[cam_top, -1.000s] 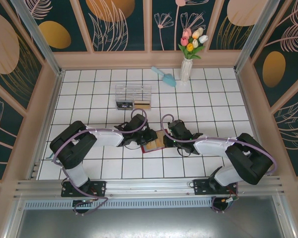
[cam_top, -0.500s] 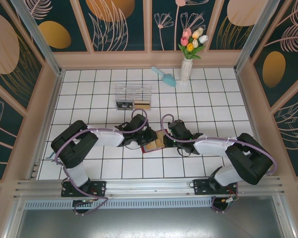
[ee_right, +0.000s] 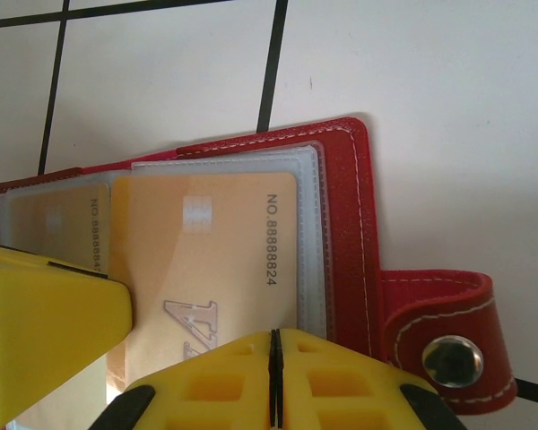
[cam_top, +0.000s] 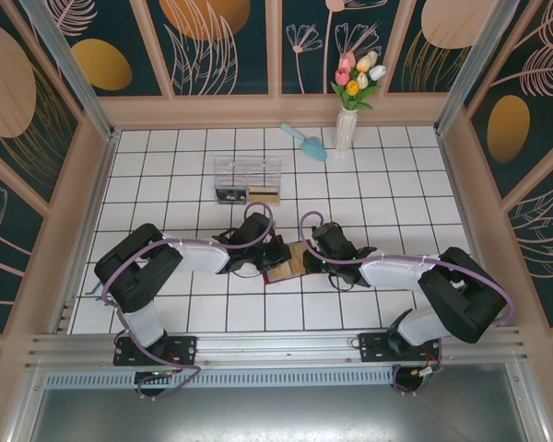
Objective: Take the credit cards out of the card holder
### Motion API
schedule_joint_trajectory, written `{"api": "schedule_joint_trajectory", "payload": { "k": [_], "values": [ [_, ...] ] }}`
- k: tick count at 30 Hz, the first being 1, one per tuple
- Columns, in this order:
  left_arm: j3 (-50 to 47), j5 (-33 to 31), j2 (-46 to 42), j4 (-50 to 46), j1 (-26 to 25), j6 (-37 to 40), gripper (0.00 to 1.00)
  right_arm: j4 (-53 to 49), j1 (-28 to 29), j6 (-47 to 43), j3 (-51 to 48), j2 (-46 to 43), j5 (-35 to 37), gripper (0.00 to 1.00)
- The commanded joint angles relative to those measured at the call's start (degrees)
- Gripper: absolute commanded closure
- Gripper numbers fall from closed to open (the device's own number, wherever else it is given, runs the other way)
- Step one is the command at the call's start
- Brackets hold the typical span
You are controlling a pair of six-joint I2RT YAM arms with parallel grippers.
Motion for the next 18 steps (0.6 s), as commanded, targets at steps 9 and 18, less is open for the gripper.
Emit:
{"api": "schedule_joint_trajectory", "payload": {
  "k": [9,18],
  "values": [
    [-3.6,-1.4,-2.6,-1.4,-0.2,1.3,1.00,-1.5,-1.2,2.5,-0.8,2.4,1.0,0.91],
    [-5.5,-2.2,-6.1,-1.6,0.6,1.6,1.00,-2.4,-1.9,3.3,-1.0,3.0,1.2,0.92]
  ]
}}
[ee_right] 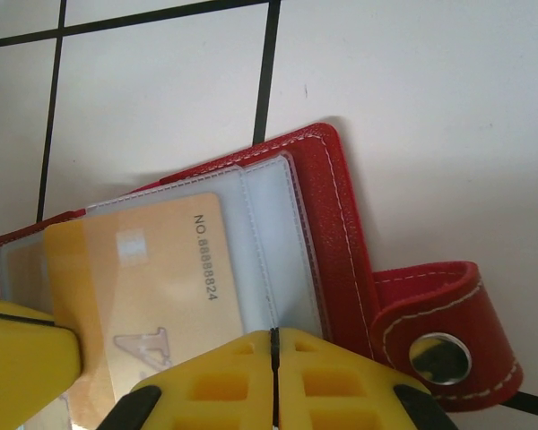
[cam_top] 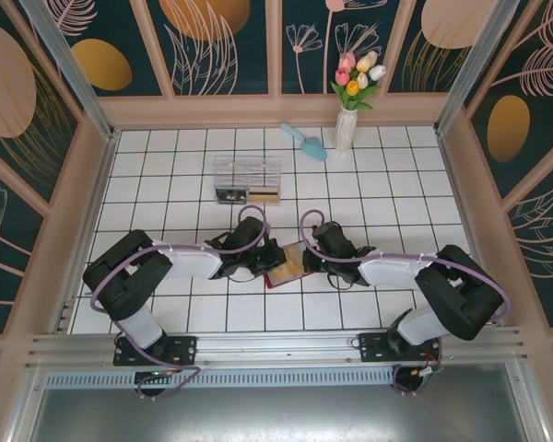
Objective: Take the credit cards out of the card holder
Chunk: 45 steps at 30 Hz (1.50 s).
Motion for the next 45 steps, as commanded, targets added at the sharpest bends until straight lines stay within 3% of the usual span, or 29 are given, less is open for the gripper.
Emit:
{"api": "schedule_joint_trajectory", "payload": {
  "k": [1,13,23,32,36,39,45],
  "values": [
    [-1.4,-1.3,-1.8,-1.6,0.5,1.1,1.00,-4.0,-1.0,1.3,-1.0,1.7,1.8,0.92],
    [-6.0,-1.0,-4.2,1.6,0.5,-1.4,1.00,-4.4,-1.1,1.2,-0.1,1.7,1.7,0.92],
    [-8.2,-3.6,-10.6,-1.8,0.4,-1.3,1.00,-4.4,-1.1,1.1,0.2,1.5,1.6,0.92],
    [-6.4,-6.9,-18.7,-13.2,0.5,1.9,1.00,-4.0,-1.0,-0.2,0.2,-2.8,2.1,0.91],
    [-2.8,-9.7,-21.8,-22.5,0.5,7.5,1.00,-4.4,-0.9,-1.2,0.4,-6.2,2.5,0.88],
    [3.5,-14.3,-22.8,-32.5,0.5,16.1,1.00,-4.1,-0.8,-1.9,-0.3,-10.5,2.6,0.79],
    [17.9,-28.7,-20.3,-46.6,0.4,37.2,1.00,-4.2,-0.7,-2.5,-2.8,-20.9,7.7,0.41]
  ]
}}
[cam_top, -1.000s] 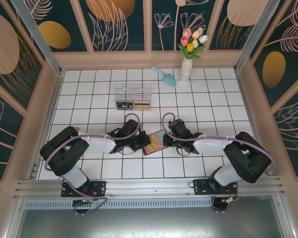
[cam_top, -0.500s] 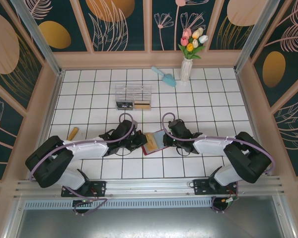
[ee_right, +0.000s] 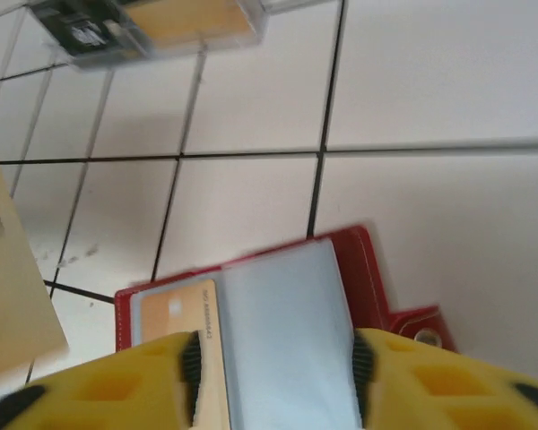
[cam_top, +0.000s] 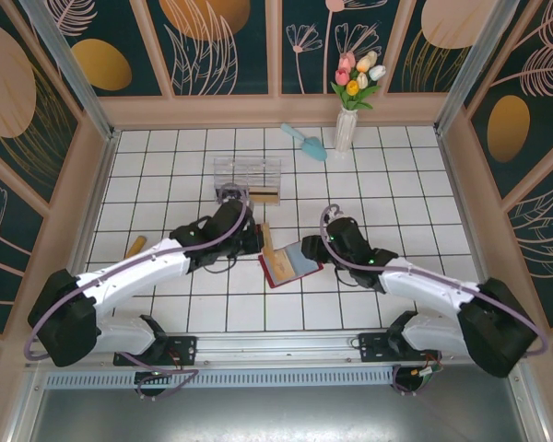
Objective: Take the credit cards out of the card holder
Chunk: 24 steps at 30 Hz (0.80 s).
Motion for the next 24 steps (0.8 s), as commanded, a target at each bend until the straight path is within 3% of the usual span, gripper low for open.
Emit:
{"api": "schedule_joint_trajectory", "payload": {
  "k": [1,4,7,12,16,18,24],
  "values": [
    [7.5,-12.6,2.1,-11.7,0.2,18.2,1.00,-0.7,0.0,-0.7,-2.4,-5.5,4.5,0.34],
    [13.9,-20.9,7.1,-15.0,0.2,29.2,1.00,-0.8,-0.1,-0.6,-4.3,-10.9,6.5,0.13],
    [19.0,-27.7,12.3,-16.2,0.2,39.3,1.00,-1.5,-0.1,-0.6,-6.0,-15.9,8.0,0.01],
    [22.0,-33.2,17.7,-10.8,0.3,58.7,1.00,-3.3,-0.3,0.0,-7.7,-22.3,10.3,0.01],
    [16.6,-34.5,16.9,1.0,0.3,77.2,1.00,-3.8,-0.6,0.2,-9.0,-25.6,10.9,0.01],
    [15.8,-35.4,17.7,3.9,0.7,82.9,1.00,-4.3,-0.7,0.2,-9.3,-26.5,11.0,0.01],
    [11.0,-26.0,15.9,11.2,1.9,100.4,1.00,-4.4,-1.4,0.4,-10.4,-28.4,11.3,0.01]
  ]
}}
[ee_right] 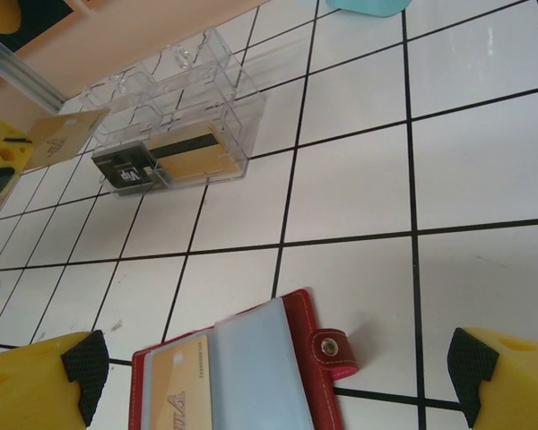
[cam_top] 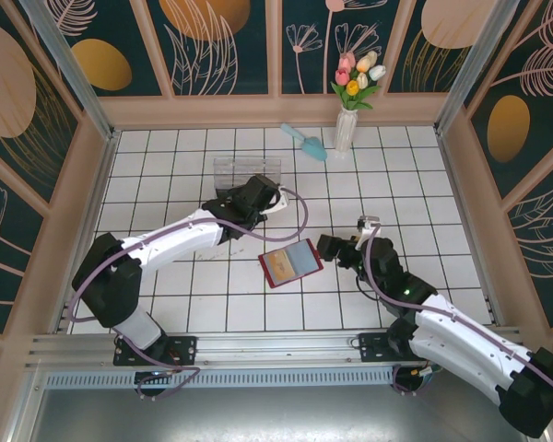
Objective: Take the credit cards out of the card holder
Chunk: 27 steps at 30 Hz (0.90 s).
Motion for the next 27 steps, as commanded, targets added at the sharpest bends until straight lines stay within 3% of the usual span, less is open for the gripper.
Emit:
{"api": "schedule_joint_trajectory", "payload": {
  "k": [1,4,10,16,27],
  "values": [
    [-1.9,3.8,-1.3,8.0,1.2,14.8,1.00,-0.2,-0.7,0.7,-1.0,-1.2,1.2,0.01],
    [3.6,8.3,2.1,1.2,2.4,15.4,1.00,-0.3,-1.4,0.8,-1.2,-1.2,0.9,0.01],
    [10.0,10.3,9.2,-4.1,3.1,18.5,1.00,-0.2,-2.9,1.1,-1.9,-1.2,-0.1,0.01],
    [11.4,7.2,14.7,-4.4,3.6,19.8,1.00,0.0,-4.5,1.1,-2.4,-1.2,-1.2,0.01],
    [16.1,7.0,20.2,-5.5,4.8,17.6,1.00,1.2,-6.9,1.1,-3.6,-1.2,-3.7,0.01]
  ]
}}
